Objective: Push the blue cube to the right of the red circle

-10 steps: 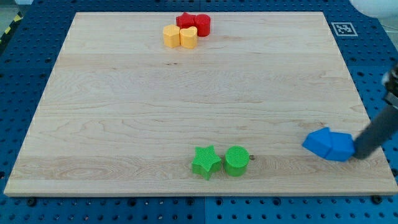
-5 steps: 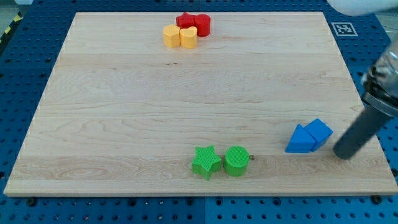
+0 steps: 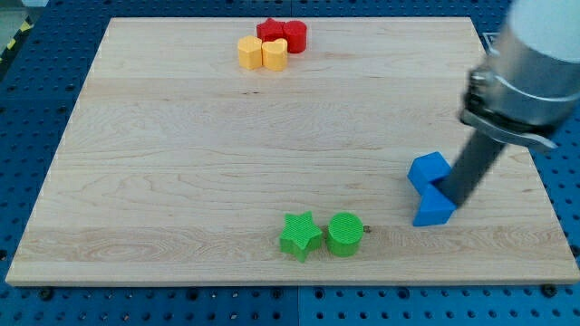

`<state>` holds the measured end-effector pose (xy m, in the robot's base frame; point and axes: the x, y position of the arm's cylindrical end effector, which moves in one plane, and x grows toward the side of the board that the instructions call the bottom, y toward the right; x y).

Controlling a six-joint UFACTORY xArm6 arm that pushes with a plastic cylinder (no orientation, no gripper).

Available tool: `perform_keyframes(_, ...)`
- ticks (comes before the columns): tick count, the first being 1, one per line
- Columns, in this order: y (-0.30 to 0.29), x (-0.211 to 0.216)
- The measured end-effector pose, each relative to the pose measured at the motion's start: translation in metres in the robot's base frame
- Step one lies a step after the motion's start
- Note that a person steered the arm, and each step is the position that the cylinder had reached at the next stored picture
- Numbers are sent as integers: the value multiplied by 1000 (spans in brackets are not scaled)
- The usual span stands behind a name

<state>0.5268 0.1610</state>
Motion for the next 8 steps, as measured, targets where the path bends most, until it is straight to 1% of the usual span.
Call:
perform_keyframes(1, -42, -57)
perform_keyframes(2, -60, -104)
perform_keyframes(3, -55, -99)
perform_keyframes(4, -28, -80)
perform_keyframes(5, -13, -111)
perform_keyframes(6, -13, -171)
perform_keyframes(7, -13, -169)
perform_keyframes(8, 10, -137)
